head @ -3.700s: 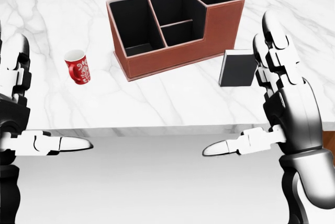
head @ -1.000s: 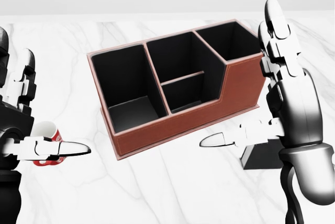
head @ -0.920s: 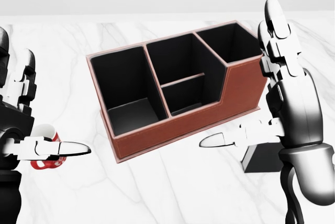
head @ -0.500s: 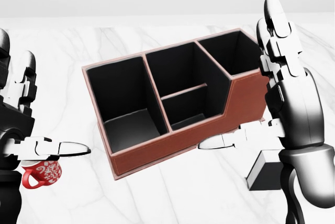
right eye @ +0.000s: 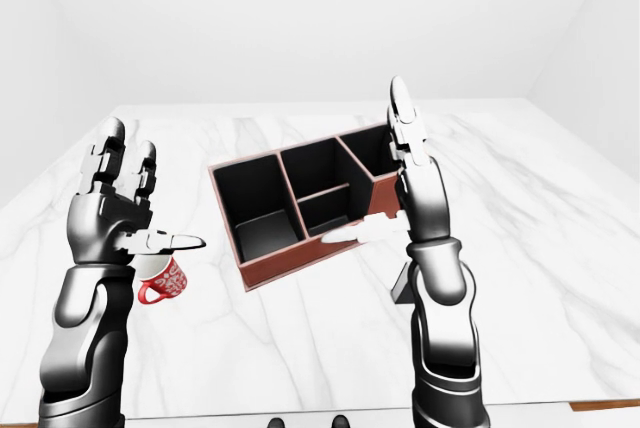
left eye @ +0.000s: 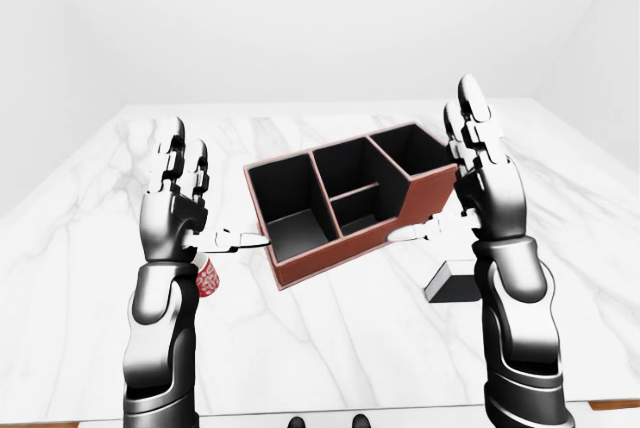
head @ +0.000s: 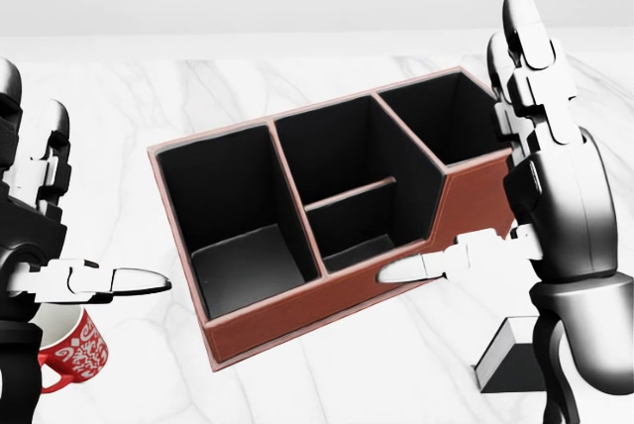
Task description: Pick up the book and place it in the left compartment of the caddy.
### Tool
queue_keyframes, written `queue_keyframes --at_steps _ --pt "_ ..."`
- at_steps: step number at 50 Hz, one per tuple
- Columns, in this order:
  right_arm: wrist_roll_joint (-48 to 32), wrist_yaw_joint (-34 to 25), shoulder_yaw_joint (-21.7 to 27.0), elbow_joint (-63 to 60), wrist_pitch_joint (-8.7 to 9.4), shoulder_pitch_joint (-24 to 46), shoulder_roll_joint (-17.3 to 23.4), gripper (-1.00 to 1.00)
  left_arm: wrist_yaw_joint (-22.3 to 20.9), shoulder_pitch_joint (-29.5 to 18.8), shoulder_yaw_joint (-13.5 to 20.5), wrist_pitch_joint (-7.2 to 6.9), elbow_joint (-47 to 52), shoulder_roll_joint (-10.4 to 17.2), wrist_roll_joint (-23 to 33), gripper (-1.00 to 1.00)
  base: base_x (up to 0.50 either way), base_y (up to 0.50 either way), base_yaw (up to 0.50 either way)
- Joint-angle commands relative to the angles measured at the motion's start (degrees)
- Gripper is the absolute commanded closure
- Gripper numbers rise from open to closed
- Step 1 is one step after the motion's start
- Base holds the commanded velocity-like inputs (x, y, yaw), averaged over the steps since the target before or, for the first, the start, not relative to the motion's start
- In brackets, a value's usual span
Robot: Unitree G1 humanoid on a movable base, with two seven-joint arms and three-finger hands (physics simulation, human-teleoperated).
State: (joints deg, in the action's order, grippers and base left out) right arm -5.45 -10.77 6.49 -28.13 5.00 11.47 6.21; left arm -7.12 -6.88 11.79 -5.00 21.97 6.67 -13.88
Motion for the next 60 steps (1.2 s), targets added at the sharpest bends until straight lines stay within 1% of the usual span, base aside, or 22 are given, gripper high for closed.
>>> queue_keyframes --at_steps 1,8,12,29,31,34,37,39,43,47,50,54,55,59,60 --pt "-0.7 -0.5 0.4 -0.6 0.0 -0.2 0.5 -1.0 0.0 0.1 0.0 0.0 -0.1 0.0 0.1 -1.0 0.0 0.0 0.0" --pt "-0.9 -3.3 -0.2 -2.0 0.0 -1.1 0.4 -1.0 0.0 0.0 -0.1 0.0 0.1 0.0 0.1 -1.0 0.0 0.0 0.0" --pt "-0.9 -3.7 -0.3 -2.6 0.0 -1.4 0.0 -1.0 -0.1 0.1 0.0 0.0 0.0 0.0 0.1 -1.0 0.0 0.0 0.0" --pt "-1.6 -3.7 -1.1 -2.8 0.0 -1.3 -0.5 -1.0 -0.6 1.2 0.5 0.0 0.0 -0.2 -0.7 -1.0 0.0 0.0 -0.49" --pt "-1.7 -2.0 -0.7 -2.2 0.0 0.0 -1.1 -1.0 -0.6 1.2 0.7 0.0 -0.3 -0.1 -0.8 -1.0 0.0 0.0 -0.21" --pt "0.6 -3.3 -0.9 -2.5 0.0 0.3 -0.8 -1.0 -0.7 1.2 0.8 0.0 -0.6 0.0 -0.9 -1.0 0.0 0.0 0.0" --pt "0.0 -3.3 -1.1 -1.9 0.0 0.8 -0.2 -1.0 -0.7 1.1 0.9 0.0 -1.0 0.0 -1.1 -1.0 0.0 0.0 0.0" --pt "-0.9 -5.2 -1.7 -1.7 0.0 0.9 0.9 -1.0 -0.7 1.2 1.0 0.0 -1.0 0.1 -1.2 -1.0 0.0 0.0 0.0" --pt "-2.4 -7.7 -1.4 -1.5 0.0 1.0 1.5 -1.0 -0.8 1.2 1.1 0.0 -1.0 0.2 -1.4 -1.0 0.0 0.0 0.0" --pt "-4.6 -11.0 0.3 -1.5 0.0 1.4 3.2 -1.0 -0.7 1.2 1.7 0.0 -0.4 0.4 -1.7 -1.0 0.0 0.0 0.0" --pt "-6.1 -15.8 1.3 -3.7 0.0 0.7 4.8 -1.0 -0.3 1.1 2.7 0.0 0.8 1.0 -2.1 -1.0 0.0 0.0 0.0" --pt "-8.5 -20.8 2.7 -4.4 0.0 0.0 6.0 -1.0 0.0 0.4 3.8 0.0 0.7 1.7 -2.5 -1.0 0.0 0.0 0.0" --pt "-9.2 -23.3 3.4 -5.4 0.0 -0.6 7.3 -1.0 0.2 0.5 4.3 0.0 1.4 2.0 -2.8 -1.0 0.0 0.0 0.0" --pt "-11.2 -28.9 5.8 -7.8 0.0 -1.9 8.2 -1.0 0.6 0.2 5.7 0.0 2.5 2.8 -3.4 -1.0 0.0 0.0 0.0" --pt "-11.4 -29.2 5.9 -7.8 0.0 -1.9 8.1 -1.0 0.6 0.2 5.8 0.0 2.5 2.8 -3.4 -1.0 0.0 0.0 0.0"
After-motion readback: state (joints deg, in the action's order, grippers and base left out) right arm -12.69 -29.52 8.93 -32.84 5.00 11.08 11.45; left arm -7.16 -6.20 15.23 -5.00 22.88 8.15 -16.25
